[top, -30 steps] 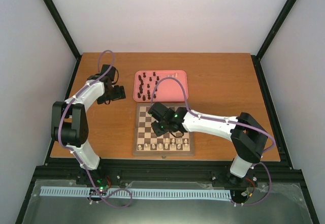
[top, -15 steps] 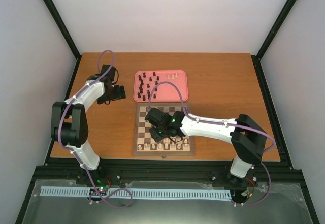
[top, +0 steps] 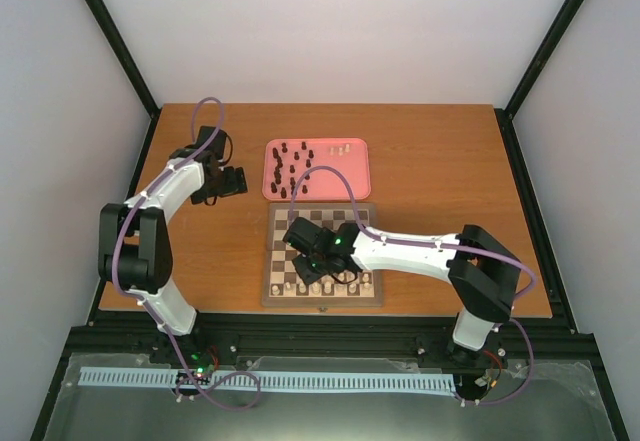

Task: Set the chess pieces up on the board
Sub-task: Place the chess piece on the chessboard.

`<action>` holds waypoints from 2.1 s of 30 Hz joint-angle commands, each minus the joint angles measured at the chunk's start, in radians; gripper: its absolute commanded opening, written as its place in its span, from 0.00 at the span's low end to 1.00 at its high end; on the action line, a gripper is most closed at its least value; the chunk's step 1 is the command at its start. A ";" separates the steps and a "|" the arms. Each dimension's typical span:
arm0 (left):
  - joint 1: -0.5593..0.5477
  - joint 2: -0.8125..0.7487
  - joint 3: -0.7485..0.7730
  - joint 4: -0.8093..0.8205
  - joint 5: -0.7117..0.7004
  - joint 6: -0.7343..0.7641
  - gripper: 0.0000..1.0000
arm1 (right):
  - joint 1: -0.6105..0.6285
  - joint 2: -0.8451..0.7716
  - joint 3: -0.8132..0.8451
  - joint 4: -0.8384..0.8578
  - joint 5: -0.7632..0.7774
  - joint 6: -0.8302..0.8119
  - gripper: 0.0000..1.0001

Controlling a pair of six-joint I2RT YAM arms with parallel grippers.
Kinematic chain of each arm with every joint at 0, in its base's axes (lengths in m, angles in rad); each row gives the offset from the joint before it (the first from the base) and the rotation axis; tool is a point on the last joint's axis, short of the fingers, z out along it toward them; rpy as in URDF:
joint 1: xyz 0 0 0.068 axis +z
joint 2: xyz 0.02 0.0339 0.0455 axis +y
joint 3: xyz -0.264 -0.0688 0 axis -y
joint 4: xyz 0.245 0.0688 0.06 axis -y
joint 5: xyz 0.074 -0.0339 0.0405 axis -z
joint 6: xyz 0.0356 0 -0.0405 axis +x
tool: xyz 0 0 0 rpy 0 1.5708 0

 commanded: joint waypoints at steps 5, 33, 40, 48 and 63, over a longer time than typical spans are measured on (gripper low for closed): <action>-0.004 -0.031 -0.005 0.020 -0.007 -0.001 1.00 | 0.010 0.030 -0.016 0.019 0.005 0.012 0.03; -0.004 -0.010 -0.001 0.027 0.000 0.000 1.00 | 0.008 0.068 0.004 -0.007 0.049 0.002 0.09; -0.004 -0.003 0.007 0.024 0.002 0.001 1.00 | 0.005 0.073 0.010 -0.003 0.044 -0.006 0.13; -0.004 -0.010 0.001 0.024 -0.002 0.001 1.00 | 0.005 0.083 0.013 -0.002 0.038 -0.014 0.14; -0.004 -0.012 -0.007 0.028 0.000 0.002 1.00 | 0.006 0.084 0.011 -0.005 0.031 -0.007 0.20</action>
